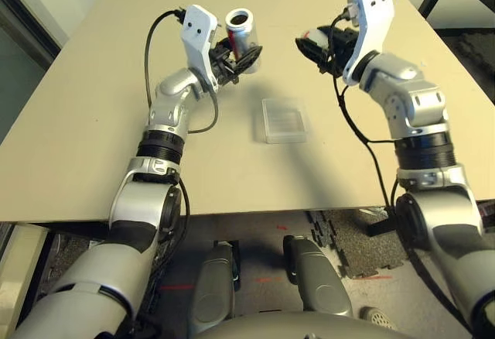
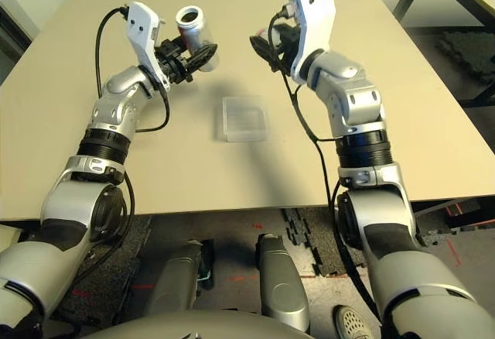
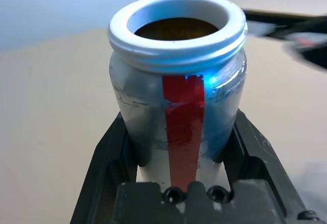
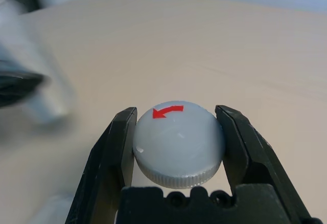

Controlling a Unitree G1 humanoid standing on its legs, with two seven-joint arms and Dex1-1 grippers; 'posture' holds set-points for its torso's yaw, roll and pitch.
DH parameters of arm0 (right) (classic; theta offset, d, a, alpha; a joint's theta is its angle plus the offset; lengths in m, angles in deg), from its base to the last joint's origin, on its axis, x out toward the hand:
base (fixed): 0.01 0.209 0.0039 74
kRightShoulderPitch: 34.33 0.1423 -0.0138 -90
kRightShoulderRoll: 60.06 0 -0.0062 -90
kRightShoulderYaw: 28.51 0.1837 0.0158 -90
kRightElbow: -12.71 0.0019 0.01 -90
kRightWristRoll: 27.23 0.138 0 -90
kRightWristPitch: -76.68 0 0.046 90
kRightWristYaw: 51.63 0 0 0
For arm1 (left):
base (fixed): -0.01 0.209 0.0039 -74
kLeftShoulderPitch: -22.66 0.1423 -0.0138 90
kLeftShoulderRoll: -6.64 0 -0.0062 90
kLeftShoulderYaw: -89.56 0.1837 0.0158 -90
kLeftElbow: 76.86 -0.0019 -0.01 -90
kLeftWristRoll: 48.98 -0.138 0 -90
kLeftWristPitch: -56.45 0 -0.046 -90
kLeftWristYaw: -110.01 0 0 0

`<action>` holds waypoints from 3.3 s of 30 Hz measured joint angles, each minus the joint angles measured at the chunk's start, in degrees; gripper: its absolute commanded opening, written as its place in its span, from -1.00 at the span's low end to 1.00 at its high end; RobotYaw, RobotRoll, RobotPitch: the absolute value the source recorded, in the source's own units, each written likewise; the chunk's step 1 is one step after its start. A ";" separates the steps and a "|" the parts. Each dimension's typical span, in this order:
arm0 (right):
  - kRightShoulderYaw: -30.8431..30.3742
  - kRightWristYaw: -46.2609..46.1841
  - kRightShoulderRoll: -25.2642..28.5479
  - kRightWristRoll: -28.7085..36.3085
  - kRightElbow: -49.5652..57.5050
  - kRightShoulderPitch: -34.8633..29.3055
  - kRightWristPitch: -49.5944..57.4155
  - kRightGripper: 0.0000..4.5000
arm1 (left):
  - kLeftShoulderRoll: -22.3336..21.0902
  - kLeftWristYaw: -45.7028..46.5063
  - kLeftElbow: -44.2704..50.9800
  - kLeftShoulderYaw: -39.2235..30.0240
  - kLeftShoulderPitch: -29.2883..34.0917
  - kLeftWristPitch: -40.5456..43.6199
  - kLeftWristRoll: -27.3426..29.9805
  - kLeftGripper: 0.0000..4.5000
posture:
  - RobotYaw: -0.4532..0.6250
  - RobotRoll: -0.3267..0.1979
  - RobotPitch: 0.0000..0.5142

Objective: Pour the medicine from the bottle into the box.

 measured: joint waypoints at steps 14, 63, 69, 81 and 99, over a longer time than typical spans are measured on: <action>2.90 -10.04 -3.21 -5.25 -19.58 -3.89 -14.11 0.15 | 2.15 10.75 -10.73 -1.42 0.49 -7.26 -2.84 0.08 | -0.39 0.25 -0.40; -6.17 20.99 23.53 11.99 36.95 -22.89 35.89 1.00 | -7.98 1.89 -23.94 33.06 -29.07 -27.12 -41.84 0.08 | -0.45 0.25 -0.49; -7.71 19.87 19.43 9.56 32.12 -19.97 33.23 1.00 | -4.80 9.48 -24.94 51.31 -29.78 -35.19 -61.09 0.08 | -0.49 0.25 -0.51; -7.92 18.38 16.82 8.48 30.74 -19.00 32.09 1.00 | -0.51 16.07 -26.24 57.49 -29.85 -38.35 -68.42 0.08 | -0.52 0.25 -0.48; -5.88 23.17 21.39 12.47 34.64 -21.79 35.40 1.00 | -0.12 -4.03 -28.47 4.67 -23.28 -7.07 -17.88 0.08 | -0.49 0.25 -0.41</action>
